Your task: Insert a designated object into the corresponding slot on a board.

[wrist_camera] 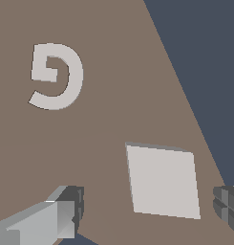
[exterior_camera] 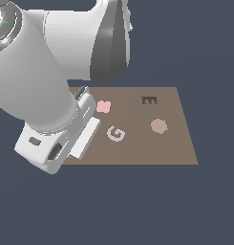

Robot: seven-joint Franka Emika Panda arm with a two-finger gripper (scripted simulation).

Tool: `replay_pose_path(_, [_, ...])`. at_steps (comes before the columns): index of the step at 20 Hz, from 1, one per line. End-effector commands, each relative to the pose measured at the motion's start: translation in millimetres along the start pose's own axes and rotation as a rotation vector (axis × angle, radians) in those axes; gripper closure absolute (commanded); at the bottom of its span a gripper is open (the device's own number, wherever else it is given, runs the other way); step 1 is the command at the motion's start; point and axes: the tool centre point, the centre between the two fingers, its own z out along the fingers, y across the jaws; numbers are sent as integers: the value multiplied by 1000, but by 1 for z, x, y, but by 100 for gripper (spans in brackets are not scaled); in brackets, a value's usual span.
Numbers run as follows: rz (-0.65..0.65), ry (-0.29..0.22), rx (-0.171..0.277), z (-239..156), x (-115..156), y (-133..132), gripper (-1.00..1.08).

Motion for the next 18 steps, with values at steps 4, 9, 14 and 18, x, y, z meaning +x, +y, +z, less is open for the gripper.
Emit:
replay_pose_path(4, [-81,-2,1,8,2,10,-92])
replay_pose_path(9, [-114,-2,2,11,3,14,-92])
replay_pose_path(14, [-113,-2,2,11,3,14,-92])
replay_pose_path(18, [-112,-2,2,11,3,14,-92])
